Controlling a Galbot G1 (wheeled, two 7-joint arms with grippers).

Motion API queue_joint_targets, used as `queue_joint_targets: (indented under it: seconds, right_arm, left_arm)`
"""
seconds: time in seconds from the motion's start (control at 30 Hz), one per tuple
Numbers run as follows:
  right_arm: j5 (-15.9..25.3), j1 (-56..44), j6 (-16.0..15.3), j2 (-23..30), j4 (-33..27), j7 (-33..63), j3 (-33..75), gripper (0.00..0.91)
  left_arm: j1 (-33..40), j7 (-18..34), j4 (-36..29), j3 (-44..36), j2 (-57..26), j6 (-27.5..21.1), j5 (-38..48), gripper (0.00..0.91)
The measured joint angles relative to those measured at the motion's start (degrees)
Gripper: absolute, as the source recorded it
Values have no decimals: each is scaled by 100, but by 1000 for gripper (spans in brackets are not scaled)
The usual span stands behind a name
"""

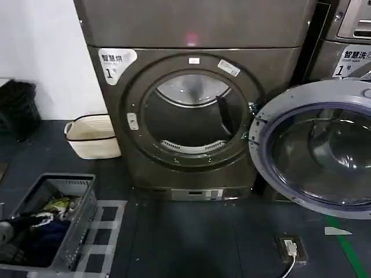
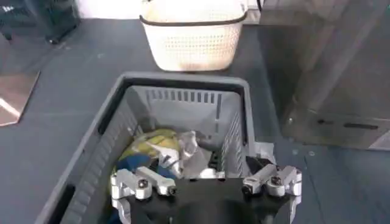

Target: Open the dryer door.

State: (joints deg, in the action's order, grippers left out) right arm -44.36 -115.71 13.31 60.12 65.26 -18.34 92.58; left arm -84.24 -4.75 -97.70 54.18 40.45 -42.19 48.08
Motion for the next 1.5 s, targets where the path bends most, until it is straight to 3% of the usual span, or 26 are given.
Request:
queue_joint_targets:
  seconds: [1.5]
  right_arm:
    - [-54,24,-77,29,16,-37,-66,907]
  left_arm:
    - [-275,-41,-161,80,34,0,42,907]
